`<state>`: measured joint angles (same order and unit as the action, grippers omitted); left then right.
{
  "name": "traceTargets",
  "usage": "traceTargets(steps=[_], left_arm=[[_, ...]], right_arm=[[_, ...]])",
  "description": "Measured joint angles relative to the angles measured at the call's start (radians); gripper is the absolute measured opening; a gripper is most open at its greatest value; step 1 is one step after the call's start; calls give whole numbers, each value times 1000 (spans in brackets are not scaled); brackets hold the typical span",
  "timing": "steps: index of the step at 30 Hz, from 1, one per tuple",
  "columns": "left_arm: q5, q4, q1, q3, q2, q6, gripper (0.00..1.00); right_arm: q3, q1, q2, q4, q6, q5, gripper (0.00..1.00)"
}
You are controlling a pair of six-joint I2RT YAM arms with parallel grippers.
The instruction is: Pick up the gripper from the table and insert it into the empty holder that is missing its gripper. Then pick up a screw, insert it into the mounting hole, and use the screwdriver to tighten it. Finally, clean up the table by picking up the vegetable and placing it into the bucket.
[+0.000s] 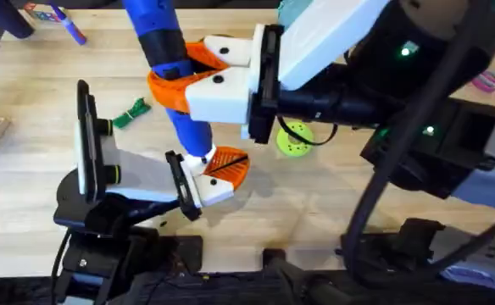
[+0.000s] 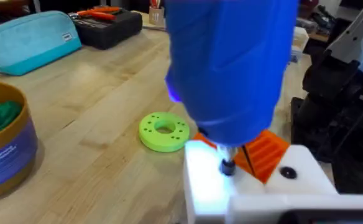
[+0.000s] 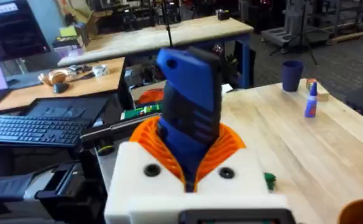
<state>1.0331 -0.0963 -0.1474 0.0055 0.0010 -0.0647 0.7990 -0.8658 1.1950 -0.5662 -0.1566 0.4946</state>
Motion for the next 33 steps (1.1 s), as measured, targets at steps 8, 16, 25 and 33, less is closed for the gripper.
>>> traceTargets(steps=[8, 16, 25, 33], left_arm=[[4, -1, 0, 0, 0, -6, 8], [16, -2, 0, 0, 0, -22, 9], [26, -4, -1, 0, 0, -23, 9], [31, -4, -1, 0, 0, -23, 9]], right_arm=[[0, 0, 0, 7, 0, 0, 47], [0, -3, 0, 7, 5, 10, 47], [0, -3, 0, 9, 8, 22, 47], [0, -4, 0, 8, 8, 26, 47]])
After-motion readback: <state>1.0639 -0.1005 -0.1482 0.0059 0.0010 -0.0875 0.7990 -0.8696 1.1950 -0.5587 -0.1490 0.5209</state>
